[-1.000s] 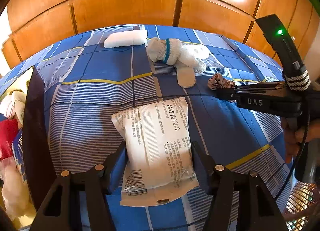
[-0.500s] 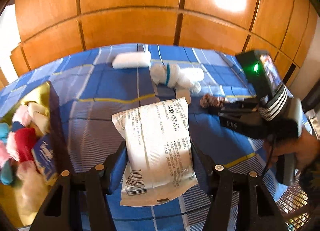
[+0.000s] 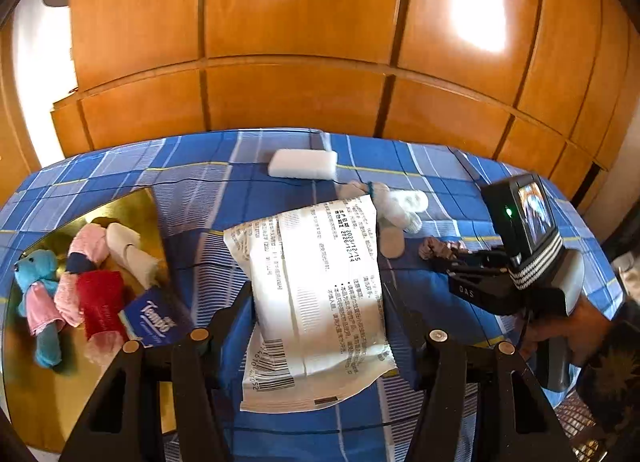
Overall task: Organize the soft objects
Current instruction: 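Carry the white printed packet into the gold tray and open the left tool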
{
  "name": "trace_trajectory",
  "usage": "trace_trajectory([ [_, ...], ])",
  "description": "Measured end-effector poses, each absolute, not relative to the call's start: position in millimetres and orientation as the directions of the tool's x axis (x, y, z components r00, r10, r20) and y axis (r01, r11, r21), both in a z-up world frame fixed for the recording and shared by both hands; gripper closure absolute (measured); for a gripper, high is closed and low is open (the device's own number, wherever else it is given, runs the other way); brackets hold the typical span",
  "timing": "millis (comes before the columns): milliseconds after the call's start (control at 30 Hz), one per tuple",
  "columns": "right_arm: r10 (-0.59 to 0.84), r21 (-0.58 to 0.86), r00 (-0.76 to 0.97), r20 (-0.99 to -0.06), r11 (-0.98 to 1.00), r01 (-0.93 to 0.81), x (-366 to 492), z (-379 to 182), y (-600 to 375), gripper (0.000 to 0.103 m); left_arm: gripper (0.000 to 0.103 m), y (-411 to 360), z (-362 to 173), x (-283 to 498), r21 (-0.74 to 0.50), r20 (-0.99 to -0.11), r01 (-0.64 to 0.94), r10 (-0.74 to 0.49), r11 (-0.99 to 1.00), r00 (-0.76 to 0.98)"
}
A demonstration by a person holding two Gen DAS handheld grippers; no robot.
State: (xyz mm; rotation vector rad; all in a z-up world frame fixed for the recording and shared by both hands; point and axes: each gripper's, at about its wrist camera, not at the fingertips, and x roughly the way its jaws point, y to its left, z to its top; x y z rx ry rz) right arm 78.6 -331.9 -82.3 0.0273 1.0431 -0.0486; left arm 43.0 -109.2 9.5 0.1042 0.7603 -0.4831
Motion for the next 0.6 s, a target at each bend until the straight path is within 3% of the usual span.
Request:
trace_trajectory([
  [600,-0.039,-0.017,0.512,-0.858,0.999,0.048,76.9,-82.2,-329.0,0.088,0.042,-39.4,15.3,62.3,-0.119,-0.687,0.305,-0.3,0.945,0.662],
])
